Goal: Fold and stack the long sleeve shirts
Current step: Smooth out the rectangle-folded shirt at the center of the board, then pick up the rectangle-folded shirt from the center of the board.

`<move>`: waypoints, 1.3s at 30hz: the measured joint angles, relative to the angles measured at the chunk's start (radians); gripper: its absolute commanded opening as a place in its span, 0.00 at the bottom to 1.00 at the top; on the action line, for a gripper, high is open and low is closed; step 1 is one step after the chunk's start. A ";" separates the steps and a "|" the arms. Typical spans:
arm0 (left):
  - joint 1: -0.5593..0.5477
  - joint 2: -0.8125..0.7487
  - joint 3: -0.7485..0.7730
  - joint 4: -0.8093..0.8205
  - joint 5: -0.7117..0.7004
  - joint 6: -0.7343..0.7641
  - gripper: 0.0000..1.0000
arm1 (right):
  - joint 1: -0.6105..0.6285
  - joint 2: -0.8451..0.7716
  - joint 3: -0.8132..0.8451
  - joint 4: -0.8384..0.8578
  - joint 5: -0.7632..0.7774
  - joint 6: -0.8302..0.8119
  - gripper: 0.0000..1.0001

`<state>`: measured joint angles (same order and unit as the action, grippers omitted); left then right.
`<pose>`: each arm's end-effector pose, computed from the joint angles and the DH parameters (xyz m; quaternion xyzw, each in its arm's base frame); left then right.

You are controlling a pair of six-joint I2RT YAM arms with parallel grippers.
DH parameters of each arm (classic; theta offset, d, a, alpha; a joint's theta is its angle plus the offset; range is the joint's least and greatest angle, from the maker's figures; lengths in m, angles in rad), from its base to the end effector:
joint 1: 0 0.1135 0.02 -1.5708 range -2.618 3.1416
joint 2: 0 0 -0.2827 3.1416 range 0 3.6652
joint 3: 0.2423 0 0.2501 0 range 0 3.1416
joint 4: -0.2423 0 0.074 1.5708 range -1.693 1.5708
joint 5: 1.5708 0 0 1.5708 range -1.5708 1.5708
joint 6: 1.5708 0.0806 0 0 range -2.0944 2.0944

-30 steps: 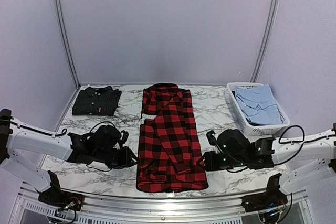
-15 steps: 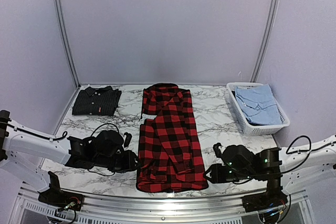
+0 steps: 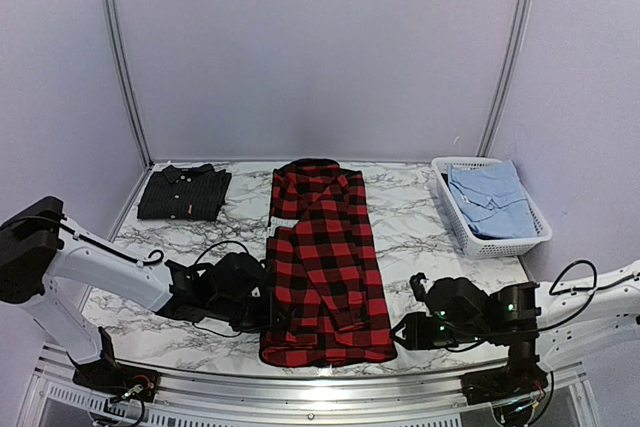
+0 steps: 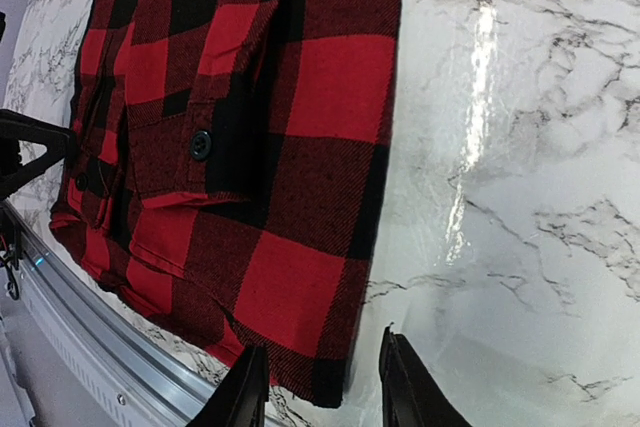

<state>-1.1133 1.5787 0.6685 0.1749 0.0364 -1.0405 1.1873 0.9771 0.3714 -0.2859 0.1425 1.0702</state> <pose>0.1445 -0.3002 0.1376 0.0406 0.9130 -0.3650 0.1776 0.0825 0.1740 0.1393 -0.0314 0.9403 0.2716 0.2028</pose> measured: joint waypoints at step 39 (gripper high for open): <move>-0.024 -0.381 -0.335 0.000 0.064 -0.124 0.38 | 0.020 0.027 -0.037 -0.009 -0.049 0.013 0.41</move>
<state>-1.1378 1.1976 0.3332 0.1753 0.1009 -1.1645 1.2072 1.0042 0.3347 -0.2947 0.0937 1.0828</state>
